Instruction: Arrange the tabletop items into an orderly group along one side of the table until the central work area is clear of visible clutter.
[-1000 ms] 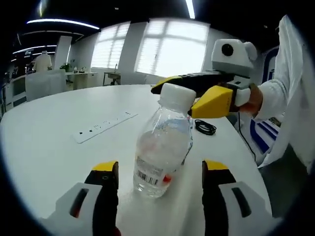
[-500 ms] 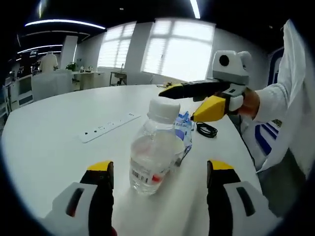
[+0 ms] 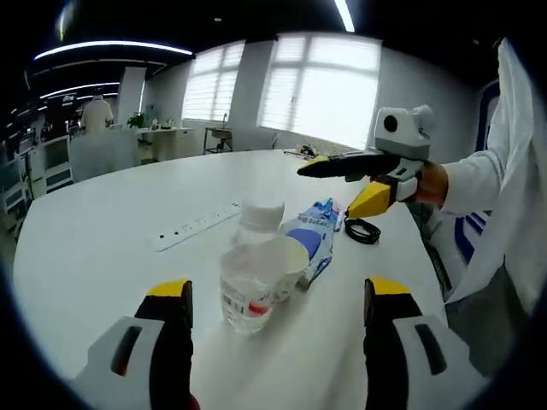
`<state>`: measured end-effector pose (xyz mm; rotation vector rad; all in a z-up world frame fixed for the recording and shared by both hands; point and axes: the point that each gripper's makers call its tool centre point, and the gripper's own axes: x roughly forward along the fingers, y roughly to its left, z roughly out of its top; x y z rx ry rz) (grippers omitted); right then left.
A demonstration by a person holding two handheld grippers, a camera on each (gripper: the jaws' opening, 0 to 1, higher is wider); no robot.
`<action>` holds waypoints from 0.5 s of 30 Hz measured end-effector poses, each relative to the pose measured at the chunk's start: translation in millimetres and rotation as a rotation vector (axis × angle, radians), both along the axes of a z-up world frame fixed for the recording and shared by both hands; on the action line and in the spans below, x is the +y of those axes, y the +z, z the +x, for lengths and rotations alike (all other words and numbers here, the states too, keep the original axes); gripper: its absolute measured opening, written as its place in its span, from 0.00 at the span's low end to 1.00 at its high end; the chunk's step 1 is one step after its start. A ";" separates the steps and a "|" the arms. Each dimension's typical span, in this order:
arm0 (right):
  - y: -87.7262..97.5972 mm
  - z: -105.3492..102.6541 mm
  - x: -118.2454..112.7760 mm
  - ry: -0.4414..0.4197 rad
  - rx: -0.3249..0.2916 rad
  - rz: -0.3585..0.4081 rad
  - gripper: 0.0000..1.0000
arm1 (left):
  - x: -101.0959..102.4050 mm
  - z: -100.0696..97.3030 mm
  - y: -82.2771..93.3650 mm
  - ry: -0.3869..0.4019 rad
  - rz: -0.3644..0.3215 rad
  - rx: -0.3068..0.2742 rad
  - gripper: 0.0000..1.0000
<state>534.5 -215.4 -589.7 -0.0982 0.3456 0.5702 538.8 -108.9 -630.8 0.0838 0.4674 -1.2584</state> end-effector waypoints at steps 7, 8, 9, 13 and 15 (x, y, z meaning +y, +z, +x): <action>4.2 -21.6 -23.7 -0.033 -0.006 -0.010 0.76 | 4.3 -17.9 14.0 0.034 -0.001 -0.014 0.85; 5.8 -26.2 -28.2 -0.041 -0.011 -0.012 0.76 | 4.5 -20.4 15.7 0.037 0.000 -0.016 0.85; 6.8 -29.6 -31.7 -0.046 -0.012 -0.015 0.76 | 4.6 -23.1 17.7 0.038 0.001 -0.019 0.85; 10.9 -43.4 -49.5 -0.069 -0.020 -0.024 0.78 | 5.9 -34.8 28.5 0.054 -0.001 -0.036 0.85; 14.4 -51.9 -58.2 -0.080 -0.024 -0.021 0.79 | 6.1 -41.6 32.8 0.062 -0.003 -0.038 0.86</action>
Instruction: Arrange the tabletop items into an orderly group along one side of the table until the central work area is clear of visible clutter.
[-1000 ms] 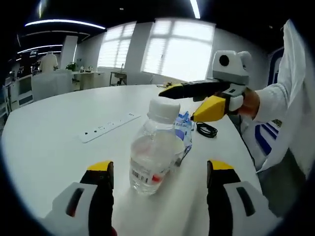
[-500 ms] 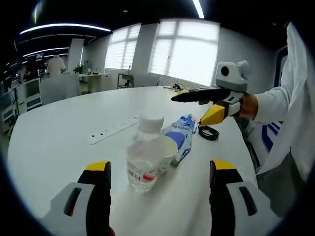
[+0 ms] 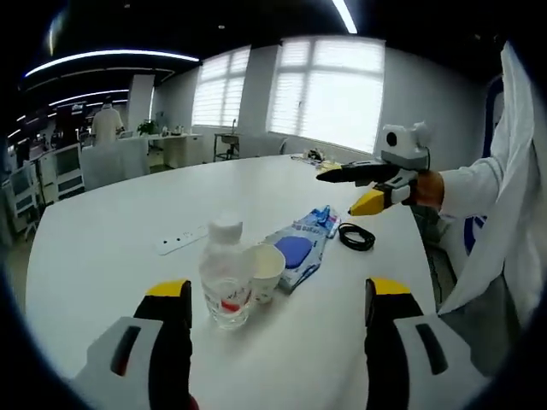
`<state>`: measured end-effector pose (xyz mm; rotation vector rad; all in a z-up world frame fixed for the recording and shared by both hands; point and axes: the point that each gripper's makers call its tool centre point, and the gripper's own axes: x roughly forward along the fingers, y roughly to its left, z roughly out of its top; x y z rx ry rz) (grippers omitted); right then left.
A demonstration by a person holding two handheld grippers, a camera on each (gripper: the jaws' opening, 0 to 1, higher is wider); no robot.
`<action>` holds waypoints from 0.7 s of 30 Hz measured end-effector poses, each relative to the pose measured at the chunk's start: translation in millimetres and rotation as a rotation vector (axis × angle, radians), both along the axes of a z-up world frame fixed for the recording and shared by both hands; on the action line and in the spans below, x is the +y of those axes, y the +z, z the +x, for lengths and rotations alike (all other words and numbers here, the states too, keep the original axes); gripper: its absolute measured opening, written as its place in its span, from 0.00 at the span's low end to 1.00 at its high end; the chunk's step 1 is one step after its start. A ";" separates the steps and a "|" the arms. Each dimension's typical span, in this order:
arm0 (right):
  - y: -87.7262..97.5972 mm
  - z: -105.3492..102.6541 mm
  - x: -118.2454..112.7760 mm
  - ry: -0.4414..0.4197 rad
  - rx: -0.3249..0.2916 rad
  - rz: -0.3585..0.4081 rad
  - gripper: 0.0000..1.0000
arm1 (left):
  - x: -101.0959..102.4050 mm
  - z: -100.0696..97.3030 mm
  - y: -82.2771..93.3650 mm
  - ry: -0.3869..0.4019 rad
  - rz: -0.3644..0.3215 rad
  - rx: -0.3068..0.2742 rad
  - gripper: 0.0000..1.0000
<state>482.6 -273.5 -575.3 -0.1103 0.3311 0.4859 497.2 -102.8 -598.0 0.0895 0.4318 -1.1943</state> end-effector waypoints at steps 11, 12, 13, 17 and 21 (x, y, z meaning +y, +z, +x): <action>11.1 -52.7 -42.0 -0.049 -0.009 -0.036 0.79 | -0.6 -36.5 18.4 0.036 -0.005 -0.027 0.86; 11.1 -56.6 -45.0 -0.053 -0.009 -0.039 0.79 | -1.0 -41.6 19.5 0.039 -0.002 -0.029 0.87; 10.7 -62.1 -51.6 -0.062 -0.008 -0.042 0.79 | -1.1 -45.0 20.1 0.043 -0.002 -0.031 0.87; 17.0 -81.2 -66.4 -0.087 -0.019 -0.043 0.80 | -2.6 -60.3 22.9 0.053 -0.003 -0.036 0.88; 21.6 -97.8 -80.5 -0.110 -0.024 -0.044 0.81 | -5.3 -76.0 26.8 0.063 -0.009 -0.042 0.90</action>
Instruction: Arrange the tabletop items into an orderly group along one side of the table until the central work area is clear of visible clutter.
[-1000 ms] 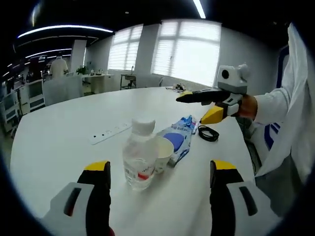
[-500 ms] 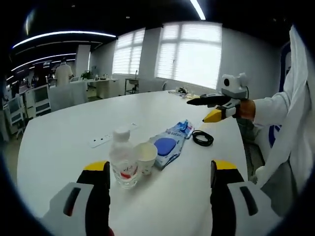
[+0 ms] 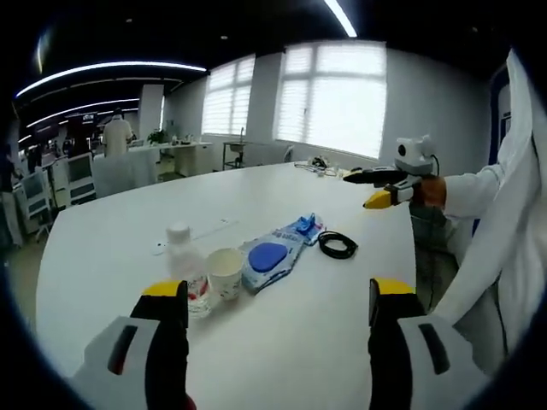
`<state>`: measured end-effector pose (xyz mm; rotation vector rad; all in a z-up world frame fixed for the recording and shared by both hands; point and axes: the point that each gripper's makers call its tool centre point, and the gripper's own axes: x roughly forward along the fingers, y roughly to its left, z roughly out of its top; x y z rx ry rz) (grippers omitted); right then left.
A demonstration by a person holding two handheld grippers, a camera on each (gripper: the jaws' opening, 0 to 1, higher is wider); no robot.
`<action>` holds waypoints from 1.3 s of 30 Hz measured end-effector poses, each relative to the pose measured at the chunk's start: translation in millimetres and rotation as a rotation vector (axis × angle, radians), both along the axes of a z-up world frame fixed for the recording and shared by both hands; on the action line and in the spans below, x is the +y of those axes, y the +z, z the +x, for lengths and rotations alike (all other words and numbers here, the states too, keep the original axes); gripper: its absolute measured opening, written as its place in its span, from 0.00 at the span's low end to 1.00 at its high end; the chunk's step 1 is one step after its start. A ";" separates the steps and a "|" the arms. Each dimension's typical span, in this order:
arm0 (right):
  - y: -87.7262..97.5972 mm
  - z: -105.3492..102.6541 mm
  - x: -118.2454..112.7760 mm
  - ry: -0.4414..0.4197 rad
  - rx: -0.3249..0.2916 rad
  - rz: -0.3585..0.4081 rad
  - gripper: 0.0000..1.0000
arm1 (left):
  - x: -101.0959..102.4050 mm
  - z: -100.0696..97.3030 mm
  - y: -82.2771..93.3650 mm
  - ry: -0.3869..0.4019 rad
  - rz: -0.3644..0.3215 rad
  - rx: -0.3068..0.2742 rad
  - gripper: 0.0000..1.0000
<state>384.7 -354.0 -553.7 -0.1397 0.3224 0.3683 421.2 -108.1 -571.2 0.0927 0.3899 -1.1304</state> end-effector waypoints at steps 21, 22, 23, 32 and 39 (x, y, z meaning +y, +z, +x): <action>-33.6 -123.6 -101.8 -0.163 0.077 -0.023 0.82 | -23.3 -84.8 -12.0 0.066 -0.022 0.037 0.92; -35.4 -127.7 -104.6 -0.166 0.078 -0.021 0.83 | -24.1 -87.8 -13.2 0.066 -0.020 0.039 0.92; -39.3 -134.1 -109.6 -0.174 0.087 -0.020 0.83 | -24.9 -91.5 -14.2 0.069 -0.017 0.041 0.92; -53.8 -164.0 -126.8 -0.193 0.124 -0.016 0.82 | -33.8 -112.7 -24.1 0.071 0.003 0.057 0.91; -59.3 -168.5 -134.2 -0.187 0.121 -0.011 0.82 | -32.7 -116.6 -22.4 0.078 0.008 0.052 0.91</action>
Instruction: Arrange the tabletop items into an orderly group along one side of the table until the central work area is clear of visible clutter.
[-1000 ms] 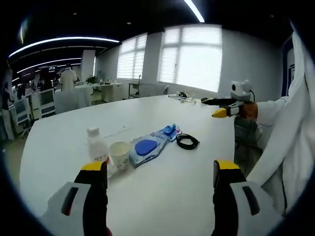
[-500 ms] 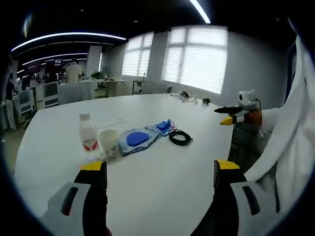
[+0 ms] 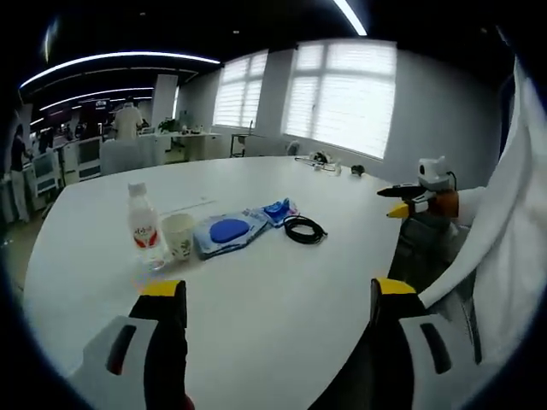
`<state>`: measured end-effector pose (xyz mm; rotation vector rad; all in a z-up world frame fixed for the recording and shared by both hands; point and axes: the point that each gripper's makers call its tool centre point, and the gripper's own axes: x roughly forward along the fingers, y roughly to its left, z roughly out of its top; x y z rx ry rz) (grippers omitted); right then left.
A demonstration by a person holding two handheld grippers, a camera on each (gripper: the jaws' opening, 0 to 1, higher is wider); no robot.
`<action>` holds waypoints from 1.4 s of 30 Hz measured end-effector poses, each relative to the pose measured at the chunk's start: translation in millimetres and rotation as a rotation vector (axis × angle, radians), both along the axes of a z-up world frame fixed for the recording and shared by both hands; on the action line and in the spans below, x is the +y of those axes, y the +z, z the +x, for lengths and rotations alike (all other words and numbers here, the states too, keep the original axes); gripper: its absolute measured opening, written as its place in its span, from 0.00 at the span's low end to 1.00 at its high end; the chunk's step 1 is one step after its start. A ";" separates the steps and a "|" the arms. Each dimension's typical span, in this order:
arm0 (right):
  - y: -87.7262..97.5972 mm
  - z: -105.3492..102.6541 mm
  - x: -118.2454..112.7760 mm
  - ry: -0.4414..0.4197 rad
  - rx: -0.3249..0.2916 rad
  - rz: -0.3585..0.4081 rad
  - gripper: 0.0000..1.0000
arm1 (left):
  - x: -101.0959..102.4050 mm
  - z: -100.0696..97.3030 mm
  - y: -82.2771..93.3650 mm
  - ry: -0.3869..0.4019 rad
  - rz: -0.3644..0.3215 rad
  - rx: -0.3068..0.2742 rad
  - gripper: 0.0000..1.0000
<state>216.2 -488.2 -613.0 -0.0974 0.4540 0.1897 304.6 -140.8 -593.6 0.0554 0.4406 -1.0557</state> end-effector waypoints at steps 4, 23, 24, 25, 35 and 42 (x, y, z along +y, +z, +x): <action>0.1 0.3 -1.2 0.000 -0.009 0.003 0.81 | 1.0 -0.7 2.0 0.005 0.001 -0.005 0.91; 0.9 2.9 3.0 0.001 -0.021 0.008 0.81 | 1.8 -0.7 4.1 0.025 -0.003 -0.005 0.91; 0.4 3.0 2.3 -0.001 -0.018 0.007 0.81 | 1.7 -0.5 4.2 0.026 -0.003 -0.004 0.91; 1.0 3.4 2.6 -0.001 -0.021 0.008 0.81 | 1.7 -0.4 4.5 0.026 -0.003 -0.005 0.91; 2.2 4.3 2.9 0.002 -0.021 0.010 0.81 | 1.3 -0.1 2.7 0.035 -0.007 -0.001 0.92; 1.6 5.9 5.1 0.007 -0.021 0.012 0.81 | 4.7 -1.2 1.0 0.042 -0.005 0.004 0.92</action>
